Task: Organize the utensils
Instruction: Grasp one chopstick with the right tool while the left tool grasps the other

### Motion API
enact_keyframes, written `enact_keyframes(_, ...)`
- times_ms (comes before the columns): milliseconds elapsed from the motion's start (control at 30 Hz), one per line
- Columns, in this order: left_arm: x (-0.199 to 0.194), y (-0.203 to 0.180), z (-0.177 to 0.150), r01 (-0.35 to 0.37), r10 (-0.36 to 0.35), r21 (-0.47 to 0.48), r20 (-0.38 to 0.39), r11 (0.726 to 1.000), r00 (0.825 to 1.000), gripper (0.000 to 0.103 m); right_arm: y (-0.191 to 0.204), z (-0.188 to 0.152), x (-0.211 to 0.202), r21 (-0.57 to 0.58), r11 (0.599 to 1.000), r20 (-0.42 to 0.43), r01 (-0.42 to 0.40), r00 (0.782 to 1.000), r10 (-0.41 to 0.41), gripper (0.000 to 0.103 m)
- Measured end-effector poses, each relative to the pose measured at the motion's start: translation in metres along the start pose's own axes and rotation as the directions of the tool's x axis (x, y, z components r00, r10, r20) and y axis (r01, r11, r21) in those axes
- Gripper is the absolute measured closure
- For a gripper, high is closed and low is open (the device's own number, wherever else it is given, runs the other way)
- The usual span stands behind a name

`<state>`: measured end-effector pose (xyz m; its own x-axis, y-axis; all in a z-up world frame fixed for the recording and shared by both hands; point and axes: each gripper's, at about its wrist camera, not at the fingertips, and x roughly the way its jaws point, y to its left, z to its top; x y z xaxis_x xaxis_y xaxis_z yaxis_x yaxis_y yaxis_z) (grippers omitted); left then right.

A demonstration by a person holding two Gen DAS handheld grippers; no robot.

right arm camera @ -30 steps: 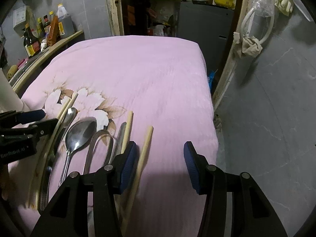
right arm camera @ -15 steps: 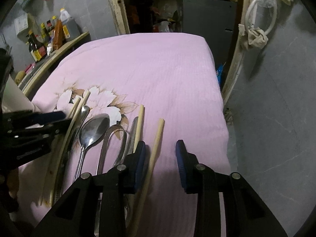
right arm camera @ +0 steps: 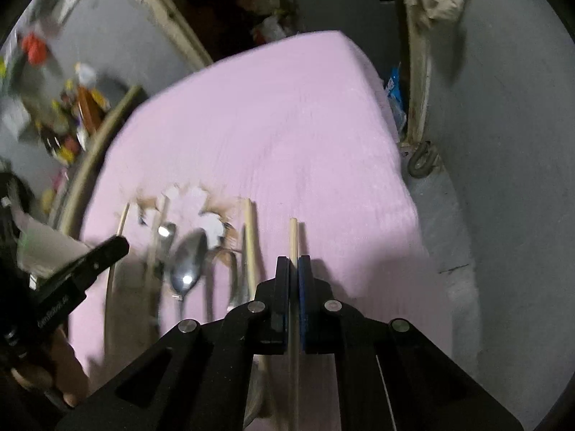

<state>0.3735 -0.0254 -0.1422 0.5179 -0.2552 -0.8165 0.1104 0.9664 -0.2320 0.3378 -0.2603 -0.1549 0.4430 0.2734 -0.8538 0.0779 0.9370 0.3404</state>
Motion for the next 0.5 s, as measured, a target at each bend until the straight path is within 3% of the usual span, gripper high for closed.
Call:
enact_keyframes(133,-0.032,0.003,-0.002,0.042,-0.040,-0.013,0.088,0.999,0.995,0.098,0.006,-0.008,-0.037,0.041,0.996,0.118,-0.077,0.990,0.072,0.099)
enact_keyframes(267,-0.067,0.012,-0.003,0.069,-0.063,-0.031,0.156,0.997,0.986,0.098,0.021,-0.020,-0.072,0.042,0.988,0.242,-0.150,0.961,0.135,0.099)
enact_keyframes(500,-0.142,0.033,0.006,0.117,-0.112,0.000,0.307,0.993,0.945,0.098,0.076,-0.021,-0.125,-0.037,0.977,0.456,-0.209,0.867,0.202,0.099)
